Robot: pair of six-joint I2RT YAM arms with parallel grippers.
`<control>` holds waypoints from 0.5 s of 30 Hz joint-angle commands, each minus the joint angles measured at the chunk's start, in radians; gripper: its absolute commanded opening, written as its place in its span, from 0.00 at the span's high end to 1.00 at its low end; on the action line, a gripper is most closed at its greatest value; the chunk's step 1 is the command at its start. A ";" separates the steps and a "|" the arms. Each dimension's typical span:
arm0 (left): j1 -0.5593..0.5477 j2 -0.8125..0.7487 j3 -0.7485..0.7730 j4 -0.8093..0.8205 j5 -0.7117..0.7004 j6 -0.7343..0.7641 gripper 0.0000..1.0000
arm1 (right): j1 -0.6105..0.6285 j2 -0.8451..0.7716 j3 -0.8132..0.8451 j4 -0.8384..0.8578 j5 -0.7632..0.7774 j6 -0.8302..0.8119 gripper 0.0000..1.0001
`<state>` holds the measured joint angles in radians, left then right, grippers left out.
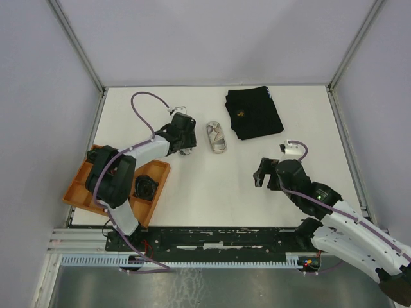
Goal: Organize the sunglasses
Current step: Place the sunglasses case at the center of the board.
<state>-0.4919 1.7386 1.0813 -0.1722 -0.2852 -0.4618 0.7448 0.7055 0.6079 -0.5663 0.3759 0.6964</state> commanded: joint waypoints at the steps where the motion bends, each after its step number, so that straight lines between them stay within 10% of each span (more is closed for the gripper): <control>1: 0.005 0.033 0.069 0.077 -0.012 0.038 0.97 | -0.002 -0.020 0.033 -0.010 -0.003 -0.016 0.01; 9: 0.007 0.078 0.068 0.049 -0.051 -0.001 0.96 | -0.002 -0.026 0.017 0.007 -0.047 -0.007 0.01; 15: 0.006 0.087 0.049 0.059 -0.049 -0.005 0.72 | -0.002 -0.025 0.016 0.008 -0.077 -0.012 0.01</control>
<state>-0.4919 1.8263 1.1141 -0.1631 -0.3058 -0.4629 0.7441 0.6918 0.6079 -0.5838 0.3218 0.6930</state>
